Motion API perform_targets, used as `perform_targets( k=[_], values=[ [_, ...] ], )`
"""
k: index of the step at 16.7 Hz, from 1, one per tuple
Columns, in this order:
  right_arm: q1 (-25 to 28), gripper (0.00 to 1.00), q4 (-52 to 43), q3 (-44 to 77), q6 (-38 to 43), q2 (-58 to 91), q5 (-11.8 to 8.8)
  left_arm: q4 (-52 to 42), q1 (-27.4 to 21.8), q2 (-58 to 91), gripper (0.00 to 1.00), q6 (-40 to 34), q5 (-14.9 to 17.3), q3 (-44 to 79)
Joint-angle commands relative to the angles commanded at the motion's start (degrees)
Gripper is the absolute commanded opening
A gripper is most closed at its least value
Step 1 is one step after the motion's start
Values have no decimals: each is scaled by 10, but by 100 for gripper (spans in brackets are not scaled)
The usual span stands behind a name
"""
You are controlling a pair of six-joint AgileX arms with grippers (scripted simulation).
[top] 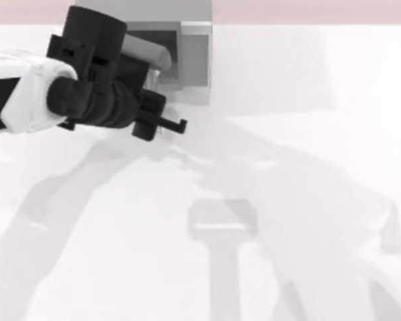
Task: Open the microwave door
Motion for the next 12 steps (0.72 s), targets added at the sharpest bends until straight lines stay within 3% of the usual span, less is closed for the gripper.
perform_targets(
  k=[12],
  values=[
    [0, 100, 0, 0, 0, 0, 0, -2, 2, -4, 0, 11, 14, -5]
  ],
)
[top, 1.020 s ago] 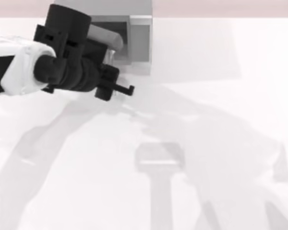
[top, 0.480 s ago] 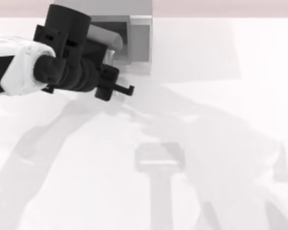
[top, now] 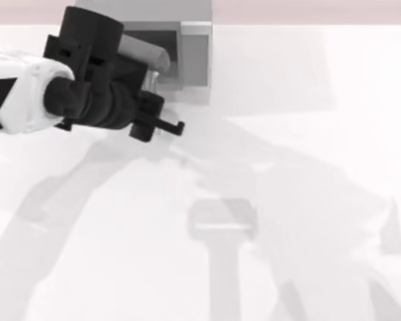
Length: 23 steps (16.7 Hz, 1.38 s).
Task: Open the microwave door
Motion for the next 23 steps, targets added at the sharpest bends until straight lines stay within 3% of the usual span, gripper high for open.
perform_targets(
  k=[6, 23],
  values=[
    [0, 100, 0, 0, 0, 0, 0, -2, 19, -13, 0, 38, 27, -14],
    [0, 100, 0, 0, 0, 0, 0, -2, 19, -13, 0, 38, 27, -14]
  ],
)
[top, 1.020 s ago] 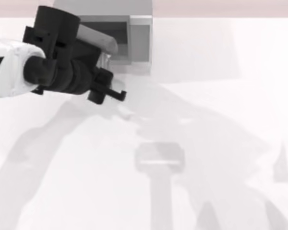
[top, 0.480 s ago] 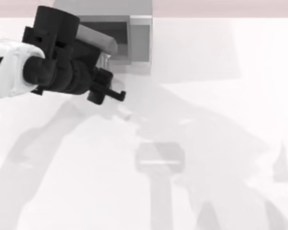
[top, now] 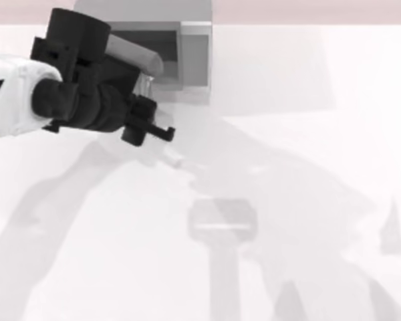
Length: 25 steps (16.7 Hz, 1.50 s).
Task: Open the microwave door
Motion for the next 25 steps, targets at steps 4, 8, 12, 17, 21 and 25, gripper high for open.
perform_targets(
  k=[4, 8, 12, 17, 21, 25],
  values=[
    [0, 100, 0, 0, 0, 0, 0, 0, 0, 0, 0, 0, 0, 0],
    [0, 100, 0, 0, 0, 0, 0, 0, -4, 0, 0, -3, 4, 1],
    [0, 100, 0, 0, 0, 0, 0, -5, 7, -5, 0, 20, 20, -6],
    [0, 100, 0, 0, 0, 0, 0, -11, 24, -14, 0, 54, 44, -15],
    [0, 100, 0, 0, 0, 0, 0, -11, 24, -14, 0, 55, 44, -15],
    [0, 100, 0, 0, 0, 0, 0, -11, 24, -14, 0, 55, 44, -15]
  ],
)
